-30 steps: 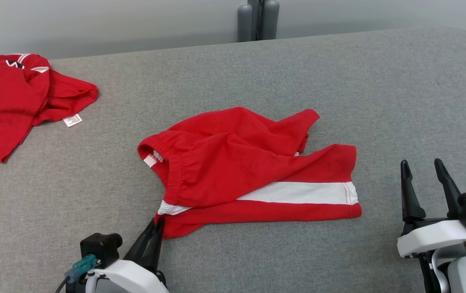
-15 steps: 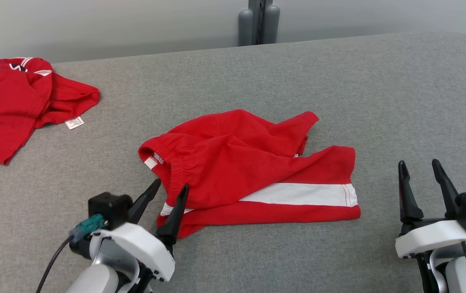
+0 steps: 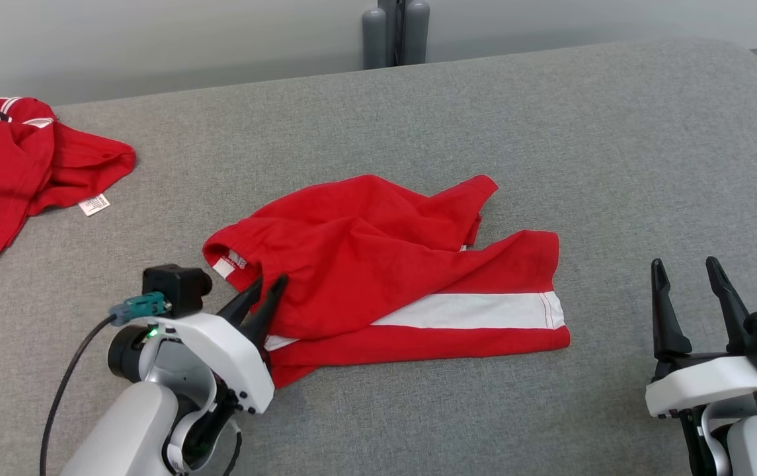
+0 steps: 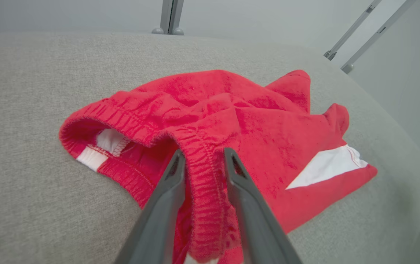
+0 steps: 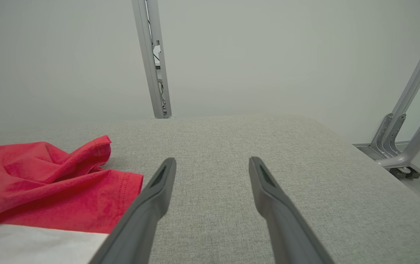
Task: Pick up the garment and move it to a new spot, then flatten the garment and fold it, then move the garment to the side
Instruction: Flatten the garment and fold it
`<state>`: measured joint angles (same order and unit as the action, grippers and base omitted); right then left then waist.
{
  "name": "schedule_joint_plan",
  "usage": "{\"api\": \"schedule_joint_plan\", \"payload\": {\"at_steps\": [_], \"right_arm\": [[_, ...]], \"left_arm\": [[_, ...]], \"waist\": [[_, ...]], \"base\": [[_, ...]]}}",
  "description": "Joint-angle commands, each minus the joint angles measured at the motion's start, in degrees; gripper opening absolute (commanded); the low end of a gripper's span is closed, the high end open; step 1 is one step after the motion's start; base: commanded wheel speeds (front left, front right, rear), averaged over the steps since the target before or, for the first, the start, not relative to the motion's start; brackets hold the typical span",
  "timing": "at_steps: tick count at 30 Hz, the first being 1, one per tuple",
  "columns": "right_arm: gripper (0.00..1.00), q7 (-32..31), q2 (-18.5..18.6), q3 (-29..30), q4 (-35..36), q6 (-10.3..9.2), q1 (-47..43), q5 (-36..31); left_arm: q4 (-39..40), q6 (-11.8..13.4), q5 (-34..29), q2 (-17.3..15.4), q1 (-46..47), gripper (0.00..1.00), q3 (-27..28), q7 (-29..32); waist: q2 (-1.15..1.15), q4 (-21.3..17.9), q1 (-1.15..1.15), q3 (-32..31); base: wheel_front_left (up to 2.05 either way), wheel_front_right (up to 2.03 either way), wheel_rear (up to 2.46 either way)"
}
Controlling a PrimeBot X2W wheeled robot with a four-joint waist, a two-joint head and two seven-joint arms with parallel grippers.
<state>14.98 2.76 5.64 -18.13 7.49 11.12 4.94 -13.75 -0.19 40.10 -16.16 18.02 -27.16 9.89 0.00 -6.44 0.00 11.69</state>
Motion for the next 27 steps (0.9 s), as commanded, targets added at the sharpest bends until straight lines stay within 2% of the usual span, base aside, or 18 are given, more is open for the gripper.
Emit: {"api": "schedule_joint_plan", "payload": {"at_steps": [1, 4, 12, 26, 27], "right_arm": [[1.0, 0.3, 0.3, 0.2, 0.2, 0.01, -0.2, 0.1], [1.0, 0.3, 0.3, 0.3, 0.4, 0.01, -0.3, 0.0], [1.0, 0.3, 0.3, -0.5, -0.2, 0.01, -0.3, 0.0], [1.0, 0.3, 0.3, -1.9, -1.0, 0.01, 1.1, 0.3], [1.0, 0.3, 0.3, -1.8, -1.0, 0.01, 1.2, 0.3]], "left_arm": [[-0.2, -0.1, 0.5, 0.1, 1.3, 0.0, 0.8, -1.1], [-0.9, 0.4, 1.4, 1.3, 1.5, 0.0, 2.1, -3.2], [-5.2, 2.2, 2.0, 0.8, 1.6, 0.0, 4.9, -6.3], [-17.4, 0.8, 2.9, 2.4, 5.8, 0.0, 6.8, -12.2], [-18.0, 0.8, 3.1, 2.5, 6.1, 0.21, 7.0, -12.7]], "waist": [[0.0, -0.1, 0.0, 0.1], [0.0, 0.0, 0.0, 0.1], [0.0, 0.5, 0.0, 0.0], [0.0, -0.1, 0.0, 0.2], [0.0, -0.1, 0.0, 0.3]], "base": [[0.0, 0.0, 0.0], [0.0, 0.0, 0.0], [0.0, 0.0, 0.0], [0.0, 0.0, 0.0], [0.0, 0.0, 0.0]]}}
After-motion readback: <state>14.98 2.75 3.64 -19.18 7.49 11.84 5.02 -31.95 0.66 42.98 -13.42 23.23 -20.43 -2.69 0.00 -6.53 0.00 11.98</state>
